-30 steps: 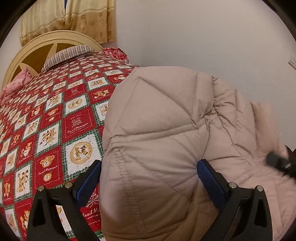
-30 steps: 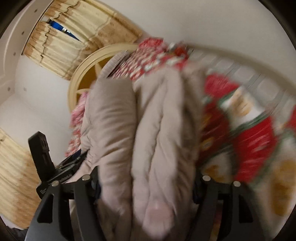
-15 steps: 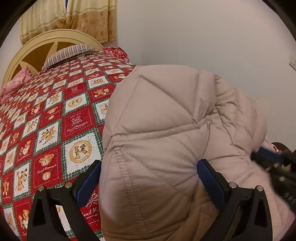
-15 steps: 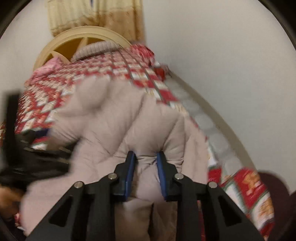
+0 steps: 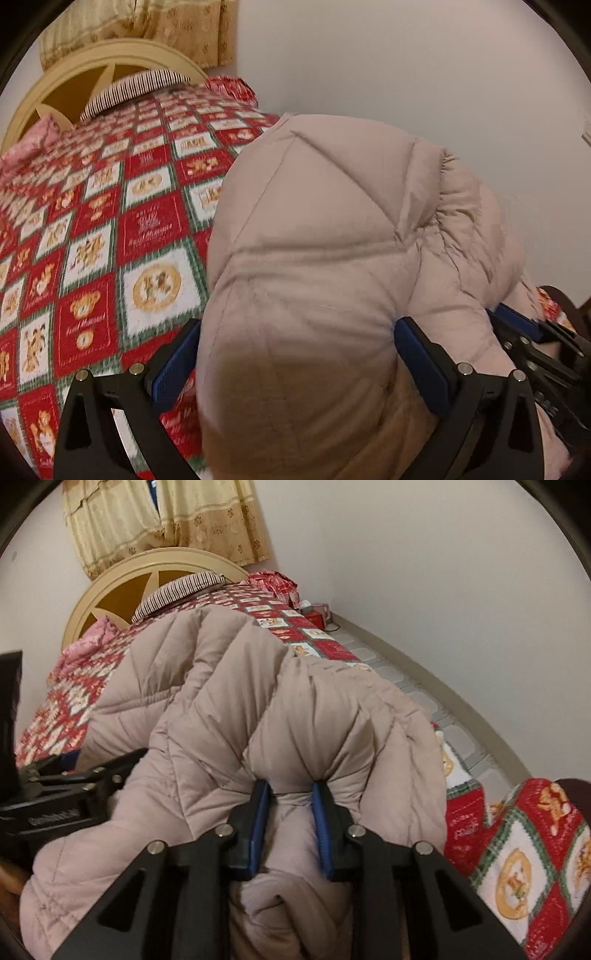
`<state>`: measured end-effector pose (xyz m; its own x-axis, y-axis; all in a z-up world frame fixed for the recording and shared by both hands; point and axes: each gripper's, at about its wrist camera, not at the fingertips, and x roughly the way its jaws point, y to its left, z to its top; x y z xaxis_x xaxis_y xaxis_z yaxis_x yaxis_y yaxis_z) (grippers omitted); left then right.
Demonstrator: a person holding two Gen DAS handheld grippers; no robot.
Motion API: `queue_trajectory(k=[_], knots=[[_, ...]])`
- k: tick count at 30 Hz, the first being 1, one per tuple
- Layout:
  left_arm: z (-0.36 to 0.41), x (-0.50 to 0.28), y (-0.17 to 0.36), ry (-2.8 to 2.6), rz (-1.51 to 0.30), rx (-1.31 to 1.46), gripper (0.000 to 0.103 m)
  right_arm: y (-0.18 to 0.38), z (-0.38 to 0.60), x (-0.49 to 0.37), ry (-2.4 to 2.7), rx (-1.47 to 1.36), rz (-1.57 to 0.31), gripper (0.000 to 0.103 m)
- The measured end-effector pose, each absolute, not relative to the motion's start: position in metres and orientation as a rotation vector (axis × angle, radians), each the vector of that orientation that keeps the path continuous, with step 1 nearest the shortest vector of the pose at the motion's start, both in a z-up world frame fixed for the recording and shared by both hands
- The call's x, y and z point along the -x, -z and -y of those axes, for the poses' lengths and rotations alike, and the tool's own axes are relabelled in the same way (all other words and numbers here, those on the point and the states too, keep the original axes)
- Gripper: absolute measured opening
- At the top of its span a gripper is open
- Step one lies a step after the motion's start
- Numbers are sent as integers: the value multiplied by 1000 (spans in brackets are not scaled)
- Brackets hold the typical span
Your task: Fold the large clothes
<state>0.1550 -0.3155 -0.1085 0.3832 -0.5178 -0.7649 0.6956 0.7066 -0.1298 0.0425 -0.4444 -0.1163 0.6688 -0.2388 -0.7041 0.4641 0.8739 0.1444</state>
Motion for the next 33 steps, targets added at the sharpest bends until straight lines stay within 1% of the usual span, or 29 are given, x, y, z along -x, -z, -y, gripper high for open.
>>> queue_trajectory(k=[2,4,5,6,7,8,9,11,14,17,18,20,25,29,33], knots=[[303,-152,102,798,-934,-190,102,112,439,-40,431,-286,-748,28],[292,-147,95,799,-952,-179,102,108,435,-36,468,-256,-747,33],[286,-141,90,801,-943,-191,102,102,431,-31,497,-236,-744,41],[281,-136,86,801,-927,-207,102,97,427,-26,523,-225,-746,52],[274,-128,80,790,-891,-228,102,91,424,-18,554,-221,-745,61],[268,-120,76,769,-856,-249,102,86,420,-7,578,-228,-730,76],[262,-112,74,749,-822,-272,102,81,416,5,579,-240,-704,87],[252,-100,73,732,-785,-301,102,72,405,34,551,-267,-647,94],[235,-83,74,711,-762,-299,102,67,381,71,555,-240,-624,95],[215,-72,77,701,-782,-275,102,71,357,103,602,-227,-605,102],[209,-68,79,698,-790,-274,102,76,351,111,608,-240,-612,102],[196,-58,83,692,-798,-290,102,85,348,119,609,-272,-645,102],[171,-34,95,680,-805,-368,102,94,335,116,568,-299,-831,102],[164,-18,108,677,-847,-424,102,86,319,125,500,-299,-879,102],[170,-2,117,707,-938,-489,102,76,305,132,451,-290,-874,103]])
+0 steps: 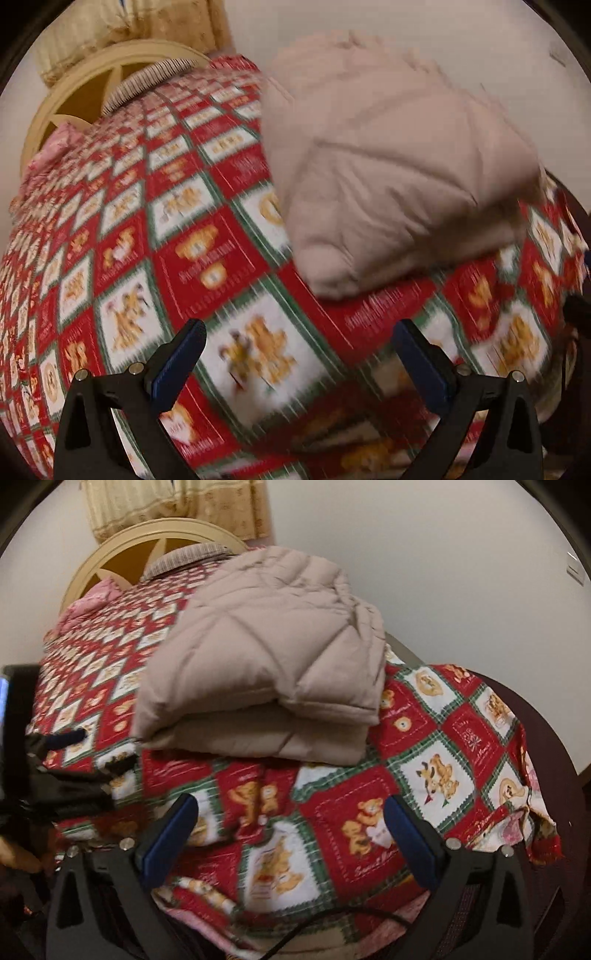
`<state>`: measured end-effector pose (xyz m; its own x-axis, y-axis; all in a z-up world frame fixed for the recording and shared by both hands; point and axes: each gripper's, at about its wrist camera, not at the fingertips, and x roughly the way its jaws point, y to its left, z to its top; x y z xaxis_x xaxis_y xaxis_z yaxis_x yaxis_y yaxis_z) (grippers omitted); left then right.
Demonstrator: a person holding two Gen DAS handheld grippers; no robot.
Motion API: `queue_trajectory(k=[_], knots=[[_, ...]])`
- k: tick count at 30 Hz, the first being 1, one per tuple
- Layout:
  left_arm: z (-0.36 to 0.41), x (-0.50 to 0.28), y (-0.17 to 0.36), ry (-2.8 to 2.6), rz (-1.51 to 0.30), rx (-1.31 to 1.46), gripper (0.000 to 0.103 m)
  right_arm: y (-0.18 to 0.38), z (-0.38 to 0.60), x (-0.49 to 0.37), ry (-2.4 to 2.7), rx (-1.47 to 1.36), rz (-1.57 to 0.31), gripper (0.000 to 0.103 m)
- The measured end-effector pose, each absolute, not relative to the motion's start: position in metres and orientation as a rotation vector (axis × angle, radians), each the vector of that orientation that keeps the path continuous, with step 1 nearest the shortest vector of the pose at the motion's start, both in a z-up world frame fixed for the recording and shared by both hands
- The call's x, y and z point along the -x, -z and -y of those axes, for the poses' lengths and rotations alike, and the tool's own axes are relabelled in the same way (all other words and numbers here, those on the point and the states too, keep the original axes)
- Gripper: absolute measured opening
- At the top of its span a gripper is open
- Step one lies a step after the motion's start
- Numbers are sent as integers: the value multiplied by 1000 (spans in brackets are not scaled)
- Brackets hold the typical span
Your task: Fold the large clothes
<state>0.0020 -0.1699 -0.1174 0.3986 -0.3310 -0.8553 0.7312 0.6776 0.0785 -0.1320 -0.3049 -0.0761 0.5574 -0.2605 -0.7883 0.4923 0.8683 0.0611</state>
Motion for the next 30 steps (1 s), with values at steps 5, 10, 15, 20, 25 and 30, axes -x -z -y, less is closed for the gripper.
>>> queue_trajectory(k=[5,10,15,20,25,30], knots=[[165,13,101,628,-880,-585,102,67,305,134,433,-361,-827,103],[150,18,58,551,-750,-525,102,42,300,146,459,-421,-719,103],[137,33,17,572,-608,-448,102,-2,292,163,499,-381,-564,103],[123,52,-25,573,-449,-379,102,-36,281,180,541,-315,-402,103],[108,64,-54,596,-369,-279,102,-52,267,192,560,-231,-272,103],[102,67,-61,591,-332,-245,102,-48,268,184,547,-220,-271,103]])
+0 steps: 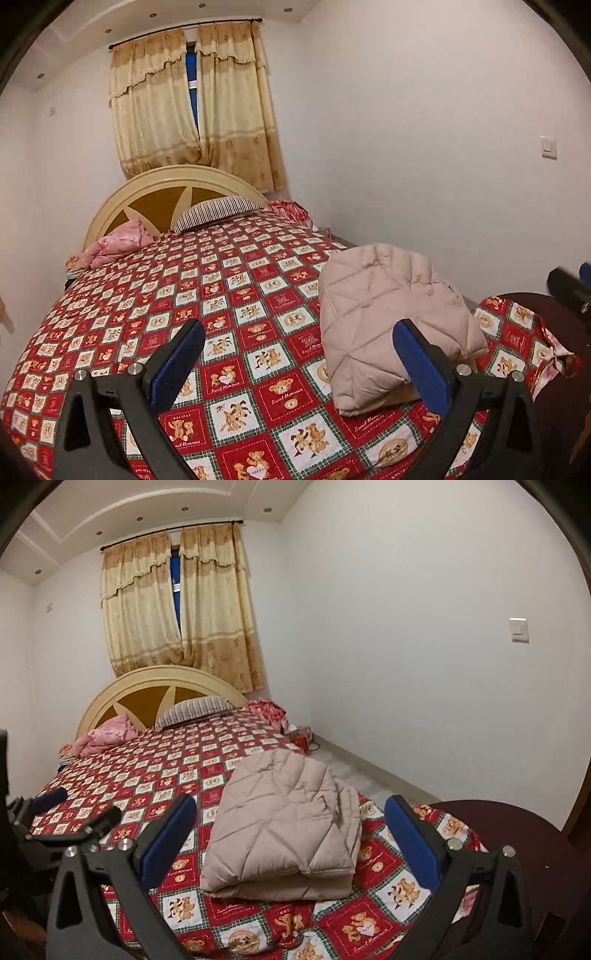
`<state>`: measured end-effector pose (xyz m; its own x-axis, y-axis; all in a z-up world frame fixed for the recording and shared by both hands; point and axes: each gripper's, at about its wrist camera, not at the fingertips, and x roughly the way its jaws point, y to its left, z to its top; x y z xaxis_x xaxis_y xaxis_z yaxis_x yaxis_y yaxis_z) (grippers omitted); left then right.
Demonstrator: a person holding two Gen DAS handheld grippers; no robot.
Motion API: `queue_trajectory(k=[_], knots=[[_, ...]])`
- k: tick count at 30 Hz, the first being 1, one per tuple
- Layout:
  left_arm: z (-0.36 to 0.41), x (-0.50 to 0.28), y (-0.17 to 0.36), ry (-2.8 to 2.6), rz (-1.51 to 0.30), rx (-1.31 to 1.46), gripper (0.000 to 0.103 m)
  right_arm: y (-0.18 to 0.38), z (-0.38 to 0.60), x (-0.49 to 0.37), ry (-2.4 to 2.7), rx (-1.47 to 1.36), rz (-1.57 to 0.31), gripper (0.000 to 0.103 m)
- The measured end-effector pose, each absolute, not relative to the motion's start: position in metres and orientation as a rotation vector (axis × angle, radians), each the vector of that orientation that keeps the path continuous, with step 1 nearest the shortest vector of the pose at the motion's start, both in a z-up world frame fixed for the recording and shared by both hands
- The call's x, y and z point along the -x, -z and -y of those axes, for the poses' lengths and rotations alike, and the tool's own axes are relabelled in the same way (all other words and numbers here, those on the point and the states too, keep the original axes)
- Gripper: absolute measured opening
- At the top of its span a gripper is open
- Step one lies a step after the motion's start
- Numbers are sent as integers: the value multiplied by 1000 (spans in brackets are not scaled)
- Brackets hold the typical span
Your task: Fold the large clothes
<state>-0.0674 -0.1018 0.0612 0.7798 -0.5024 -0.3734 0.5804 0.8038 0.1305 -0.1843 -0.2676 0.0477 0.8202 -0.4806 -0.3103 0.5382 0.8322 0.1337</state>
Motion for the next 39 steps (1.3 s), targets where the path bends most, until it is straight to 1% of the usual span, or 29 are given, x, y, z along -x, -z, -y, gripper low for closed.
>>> queue_trajectory(k=[4,39], knots=[[102,69,-61,592,-336,-248,102,-41,271,179,538,-251,-303,103],[96,70,-57,591,-342,-236,102,-40,268,180,525,-269,-327,103]])
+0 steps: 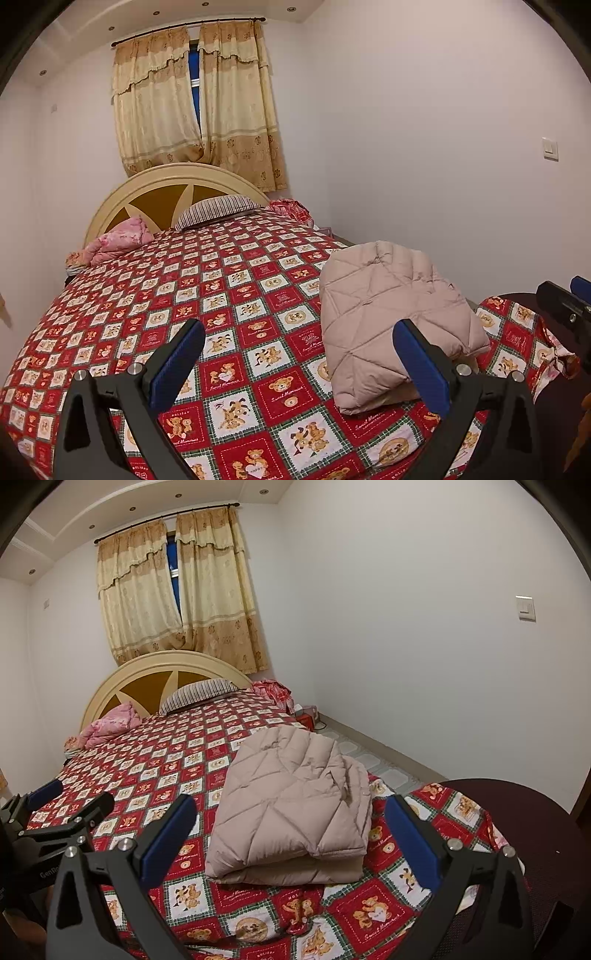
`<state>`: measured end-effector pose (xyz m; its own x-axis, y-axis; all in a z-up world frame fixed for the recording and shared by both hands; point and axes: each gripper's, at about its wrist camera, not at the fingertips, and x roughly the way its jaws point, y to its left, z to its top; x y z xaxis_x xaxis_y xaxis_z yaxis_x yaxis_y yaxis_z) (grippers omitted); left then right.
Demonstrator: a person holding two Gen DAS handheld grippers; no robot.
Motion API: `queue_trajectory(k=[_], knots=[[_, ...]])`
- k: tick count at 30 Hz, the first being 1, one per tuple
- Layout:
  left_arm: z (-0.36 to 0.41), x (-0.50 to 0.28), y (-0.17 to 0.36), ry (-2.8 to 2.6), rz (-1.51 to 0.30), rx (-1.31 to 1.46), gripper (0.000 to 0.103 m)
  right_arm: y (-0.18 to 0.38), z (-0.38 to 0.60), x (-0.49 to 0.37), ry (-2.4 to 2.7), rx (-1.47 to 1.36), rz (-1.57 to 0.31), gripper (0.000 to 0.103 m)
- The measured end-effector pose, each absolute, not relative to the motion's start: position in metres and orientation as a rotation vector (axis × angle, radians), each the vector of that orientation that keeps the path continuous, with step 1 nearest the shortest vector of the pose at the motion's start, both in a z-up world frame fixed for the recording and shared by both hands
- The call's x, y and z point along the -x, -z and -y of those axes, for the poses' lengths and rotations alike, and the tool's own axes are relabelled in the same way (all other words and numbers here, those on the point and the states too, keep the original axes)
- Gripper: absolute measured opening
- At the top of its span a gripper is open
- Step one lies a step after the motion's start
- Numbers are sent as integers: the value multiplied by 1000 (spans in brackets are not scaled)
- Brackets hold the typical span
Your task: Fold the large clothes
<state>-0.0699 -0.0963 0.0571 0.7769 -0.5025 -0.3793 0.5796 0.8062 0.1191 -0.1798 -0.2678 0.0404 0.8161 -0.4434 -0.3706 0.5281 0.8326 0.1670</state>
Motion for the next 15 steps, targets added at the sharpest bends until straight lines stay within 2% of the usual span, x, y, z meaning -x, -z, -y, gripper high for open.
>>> queue_trajectory(k=[15], knots=[[95,69,-56,576,-329,-242,102,-39,271,179,526,-265,-327,103]])
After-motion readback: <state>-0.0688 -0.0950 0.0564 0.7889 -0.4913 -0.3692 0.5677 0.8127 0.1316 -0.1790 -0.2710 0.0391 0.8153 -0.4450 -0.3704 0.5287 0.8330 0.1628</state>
